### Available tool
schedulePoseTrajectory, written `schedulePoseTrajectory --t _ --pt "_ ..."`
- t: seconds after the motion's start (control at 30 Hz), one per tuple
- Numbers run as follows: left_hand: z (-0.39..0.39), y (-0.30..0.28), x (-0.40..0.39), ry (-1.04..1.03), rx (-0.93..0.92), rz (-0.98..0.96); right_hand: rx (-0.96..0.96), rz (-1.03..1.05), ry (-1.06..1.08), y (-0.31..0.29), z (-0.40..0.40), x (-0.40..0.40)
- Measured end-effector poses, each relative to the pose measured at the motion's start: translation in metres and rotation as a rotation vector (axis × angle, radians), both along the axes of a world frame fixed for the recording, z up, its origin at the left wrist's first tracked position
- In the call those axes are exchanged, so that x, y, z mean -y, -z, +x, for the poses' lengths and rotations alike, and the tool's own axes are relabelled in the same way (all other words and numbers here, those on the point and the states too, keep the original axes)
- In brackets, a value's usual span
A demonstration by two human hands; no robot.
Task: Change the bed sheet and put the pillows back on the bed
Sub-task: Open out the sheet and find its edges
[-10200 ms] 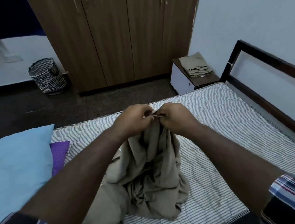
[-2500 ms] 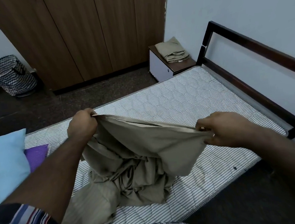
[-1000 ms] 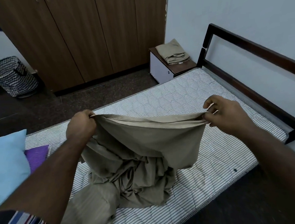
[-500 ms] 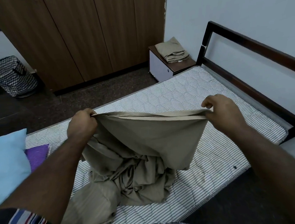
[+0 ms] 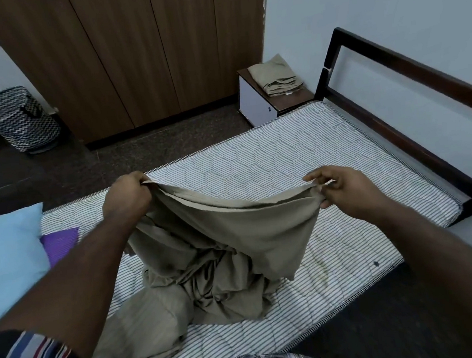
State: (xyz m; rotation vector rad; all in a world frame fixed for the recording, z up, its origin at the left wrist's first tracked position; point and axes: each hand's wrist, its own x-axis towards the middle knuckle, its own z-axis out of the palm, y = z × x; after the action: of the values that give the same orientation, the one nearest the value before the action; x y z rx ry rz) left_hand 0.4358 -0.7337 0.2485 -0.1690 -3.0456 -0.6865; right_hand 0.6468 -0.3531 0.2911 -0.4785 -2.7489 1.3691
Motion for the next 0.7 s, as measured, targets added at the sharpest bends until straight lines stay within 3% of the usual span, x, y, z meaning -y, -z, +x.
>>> schedulePoseTrajectory --t 0.07,0.2,0.27,0.43,0.53,0.6,0.67,0.7 --pt "-0.001 0.000 0.004 0.011 0.013 0.004 0.069 0.149 0.028 0.001 0.001 -0.006" --pt "0.002 -0.002 -0.001 0.036 0.021 0.018 0.205 0.654 0.019 -0.001 -0.003 -0.007" --pt "0.002 -0.005 -0.003 0.039 0.022 0.040 0.142 0.605 0.068 -0.006 -0.006 -0.008" --pt "-0.002 -0.016 0.001 0.034 0.014 0.099 -0.097 0.062 0.271 -0.028 -0.009 -0.024" --pt "-0.005 -0.028 -0.007 0.049 0.019 0.109 -0.090 0.269 0.146 -0.032 -0.014 -0.022" --pt "-0.012 -0.035 -0.012 0.075 0.078 0.082 0.086 0.470 0.011 -0.029 -0.021 -0.017" --pt "-0.025 -0.045 -0.012 0.037 0.197 0.195 0.197 0.486 -0.037 -0.039 -0.028 -0.019" --pt "-0.032 -0.052 -0.010 -0.028 0.252 0.342 0.159 0.417 -0.004 -0.051 -0.032 -0.022"
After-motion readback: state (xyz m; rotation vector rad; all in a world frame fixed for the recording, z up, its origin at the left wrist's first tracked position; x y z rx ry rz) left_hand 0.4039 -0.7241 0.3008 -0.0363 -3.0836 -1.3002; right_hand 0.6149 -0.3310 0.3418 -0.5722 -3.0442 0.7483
